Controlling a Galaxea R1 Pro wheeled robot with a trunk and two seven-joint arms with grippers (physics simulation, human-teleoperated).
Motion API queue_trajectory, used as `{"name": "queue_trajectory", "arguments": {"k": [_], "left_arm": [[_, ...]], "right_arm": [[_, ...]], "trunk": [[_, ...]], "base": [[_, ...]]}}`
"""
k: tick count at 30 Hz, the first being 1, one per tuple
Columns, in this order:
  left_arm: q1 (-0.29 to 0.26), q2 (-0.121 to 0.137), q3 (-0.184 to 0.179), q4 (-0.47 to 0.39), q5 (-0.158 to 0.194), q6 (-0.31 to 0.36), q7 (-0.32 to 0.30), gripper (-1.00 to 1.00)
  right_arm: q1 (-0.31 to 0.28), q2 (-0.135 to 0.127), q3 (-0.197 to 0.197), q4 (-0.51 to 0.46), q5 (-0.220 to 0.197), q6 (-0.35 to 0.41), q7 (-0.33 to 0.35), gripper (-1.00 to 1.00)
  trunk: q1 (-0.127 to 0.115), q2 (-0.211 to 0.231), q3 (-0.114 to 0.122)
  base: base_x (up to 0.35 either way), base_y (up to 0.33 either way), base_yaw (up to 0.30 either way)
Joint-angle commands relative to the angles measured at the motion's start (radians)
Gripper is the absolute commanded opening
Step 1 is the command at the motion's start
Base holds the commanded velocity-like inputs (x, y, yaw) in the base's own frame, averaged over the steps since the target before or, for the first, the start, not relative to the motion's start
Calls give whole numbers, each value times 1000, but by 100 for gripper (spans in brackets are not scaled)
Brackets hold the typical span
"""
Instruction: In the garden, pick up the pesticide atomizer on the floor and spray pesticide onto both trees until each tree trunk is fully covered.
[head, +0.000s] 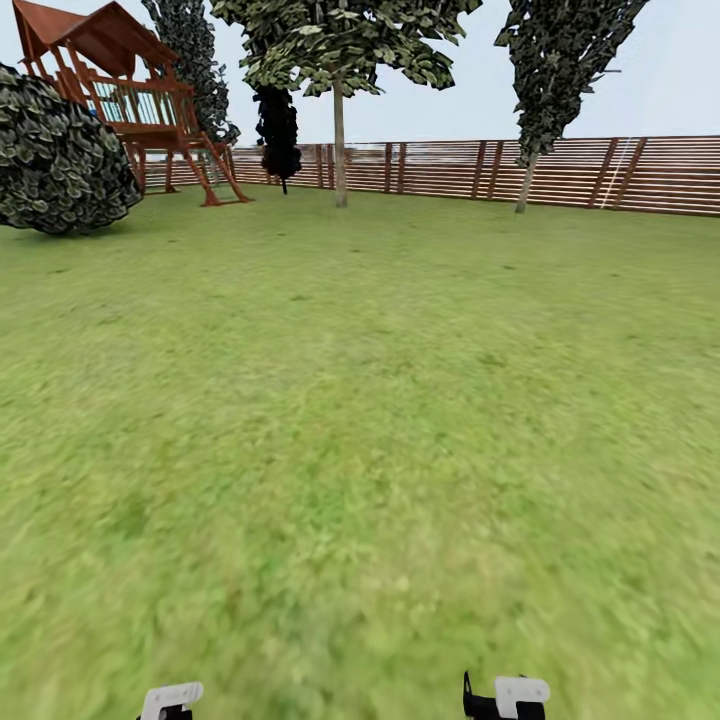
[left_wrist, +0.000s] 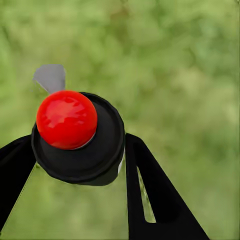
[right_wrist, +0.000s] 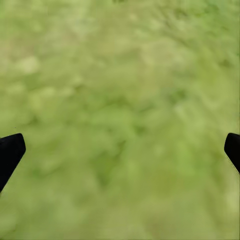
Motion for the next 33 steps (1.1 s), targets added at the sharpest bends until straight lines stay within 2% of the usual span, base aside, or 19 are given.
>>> {"name": "queue_trajectory", "arguments": {"k": [1, 33], "left_arm": [[-1, 0, 9, 1, -3, -2, -7, -100], [0, -1, 9, 1, -1, -2, -7, -100]], "right_arm": [[-1, 1, -6, 1, 11, -1, -7, 100], [-1, 0, -5, 1, 11, -1, -7, 100]], "trunk": [[0, 0, -1], [0, 0, -1]], "base": [[338, 0, 0], [338, 0, 0]]}}
